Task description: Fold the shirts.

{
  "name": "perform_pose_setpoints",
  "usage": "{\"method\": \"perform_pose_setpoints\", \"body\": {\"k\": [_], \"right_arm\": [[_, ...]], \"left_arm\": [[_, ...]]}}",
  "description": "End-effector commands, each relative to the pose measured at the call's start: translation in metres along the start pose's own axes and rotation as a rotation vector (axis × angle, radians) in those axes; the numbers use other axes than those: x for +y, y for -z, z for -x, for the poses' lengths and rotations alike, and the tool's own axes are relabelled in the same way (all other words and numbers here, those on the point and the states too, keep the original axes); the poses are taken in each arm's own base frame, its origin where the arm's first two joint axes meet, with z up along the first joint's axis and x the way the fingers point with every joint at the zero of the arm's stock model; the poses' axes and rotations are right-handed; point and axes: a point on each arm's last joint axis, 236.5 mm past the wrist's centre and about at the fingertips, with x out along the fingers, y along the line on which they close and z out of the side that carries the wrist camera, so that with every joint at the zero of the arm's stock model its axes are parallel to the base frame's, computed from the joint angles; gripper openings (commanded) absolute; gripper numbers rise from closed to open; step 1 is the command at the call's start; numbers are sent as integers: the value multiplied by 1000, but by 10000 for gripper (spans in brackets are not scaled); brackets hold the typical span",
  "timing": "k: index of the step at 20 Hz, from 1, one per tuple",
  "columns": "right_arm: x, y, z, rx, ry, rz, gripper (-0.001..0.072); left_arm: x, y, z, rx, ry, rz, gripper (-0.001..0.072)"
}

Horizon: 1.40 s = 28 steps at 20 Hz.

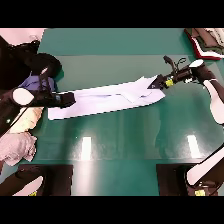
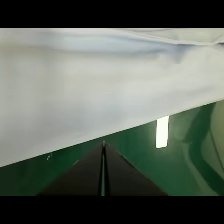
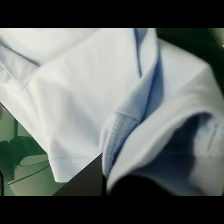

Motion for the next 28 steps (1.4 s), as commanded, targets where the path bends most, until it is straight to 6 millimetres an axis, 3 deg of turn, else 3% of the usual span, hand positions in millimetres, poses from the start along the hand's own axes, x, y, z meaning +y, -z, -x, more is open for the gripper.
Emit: {"method": "perform_pose_setpoints", "body": {"k": [1,8,11,13,17,22,23,26,28], "right_arm": [[27,-6,28,-48,13,31,13],[125,4,93,-145,39,156,12],[154,15,102,-150,41,210,11],[170,18,106,-157,43,235,11],[212,10,106,-176,37,329,12],[253,8,70,-114,-6,415,12],[259,7,62,-100,-14,433,12],[275,6,34,-57,-40,472,12],[284,2,18,-48,-54,478,12]], "left_arm": [[-32,9,-33,76,39,-63,23],[-144,7,-173,233,137,-274,23],[-172,6,-204,249,172,-307,23],[-176,0,-213,240,185,-298,23],[-174,-5,-216,223,180,-280,23],[-168,-7,-211,245,170,-289,24],[-167,-13,-205,246,168,-297,24],[-149,-57,-163,189,102,-353,23],[-117,-85,-124,167,1,-395,24]]}}
